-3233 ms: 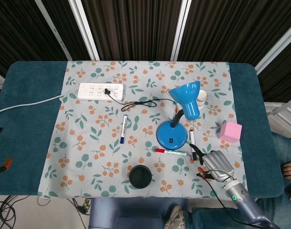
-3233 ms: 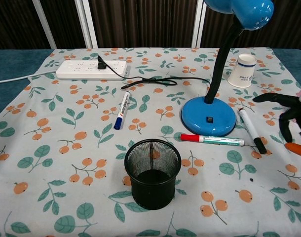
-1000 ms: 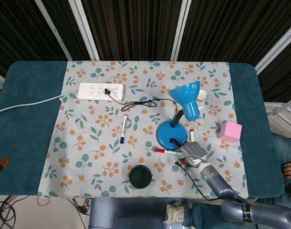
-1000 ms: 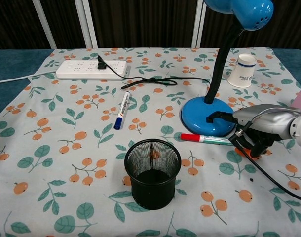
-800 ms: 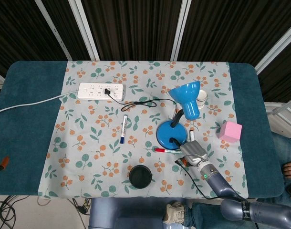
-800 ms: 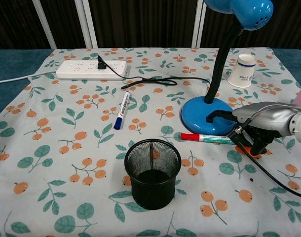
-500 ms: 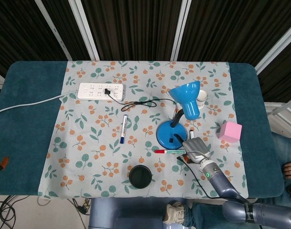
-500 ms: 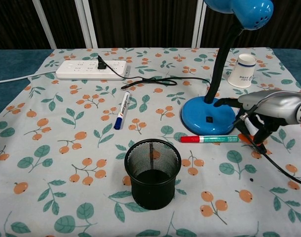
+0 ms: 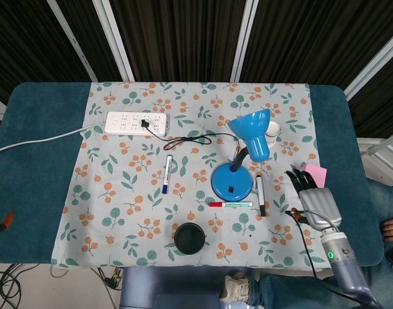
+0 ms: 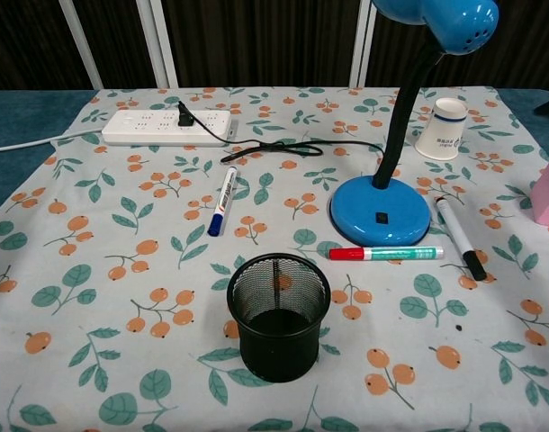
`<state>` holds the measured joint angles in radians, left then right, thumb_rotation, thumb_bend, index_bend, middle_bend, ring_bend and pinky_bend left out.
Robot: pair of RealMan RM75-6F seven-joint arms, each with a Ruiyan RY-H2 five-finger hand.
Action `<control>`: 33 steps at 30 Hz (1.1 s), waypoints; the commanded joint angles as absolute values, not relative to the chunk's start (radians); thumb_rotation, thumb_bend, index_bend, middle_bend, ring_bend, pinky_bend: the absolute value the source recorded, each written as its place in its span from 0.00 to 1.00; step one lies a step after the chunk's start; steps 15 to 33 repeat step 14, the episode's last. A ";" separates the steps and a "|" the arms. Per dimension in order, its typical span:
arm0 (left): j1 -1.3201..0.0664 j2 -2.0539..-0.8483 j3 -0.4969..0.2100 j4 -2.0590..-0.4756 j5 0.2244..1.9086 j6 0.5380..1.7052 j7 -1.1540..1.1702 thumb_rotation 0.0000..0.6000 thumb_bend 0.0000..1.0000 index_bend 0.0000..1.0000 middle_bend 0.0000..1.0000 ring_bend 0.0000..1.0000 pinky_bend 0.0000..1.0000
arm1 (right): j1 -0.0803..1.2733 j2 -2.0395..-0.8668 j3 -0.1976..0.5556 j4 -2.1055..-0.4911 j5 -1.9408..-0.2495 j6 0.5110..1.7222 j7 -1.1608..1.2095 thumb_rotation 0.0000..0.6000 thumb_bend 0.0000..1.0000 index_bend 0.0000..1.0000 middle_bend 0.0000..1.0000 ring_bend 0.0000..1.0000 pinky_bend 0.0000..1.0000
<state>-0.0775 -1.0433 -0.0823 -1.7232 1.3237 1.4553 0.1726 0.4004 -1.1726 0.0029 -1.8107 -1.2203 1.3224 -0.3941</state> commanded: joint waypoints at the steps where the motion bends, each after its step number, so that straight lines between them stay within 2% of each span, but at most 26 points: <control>1: -0.079 -1.047 -0.079 -1.727 1.328 1.456 0.185 1.00 0.28 0.06 0.05 0.00 0.08 | 0.285 -1.150 -0.049 -1.746 -1.323 1.459 -0.258 1.00 0.34 0.00 0.01 0.04 0.00; 6: -0.081 -1.054 -0.075 -1.730 1.333 1.455 0.204 1.00 0.28 0.06 0.05 0.00 0.08 | 0.187 -1.173 -0.087 -1.607 -1.403 1.571 -0.150 1.00 0.32 0.00 0.00 0.01 0.00; 12: -0.085 -1.060 -0.069 -1.735 1.335 1.447 0.222 1.00 0.28 0.05 0.05 0.00 0.08 | 0.158 -1.177 -0.064 -1.540 -1.421 1.611 -0.114 1.00 0.31 0.00 0.00 0.01 0.00; 33: -0.086 -1.061 -0.069 -1.736 1.336 1.447 0.226 1.00 0.28 0.05 0.05 0.00 0.08 | 0.153 -1.175 -0.055 -1.534 -1.417 1.613 -0.109 1.00 0.31 0.00 0.00 0.01 0.00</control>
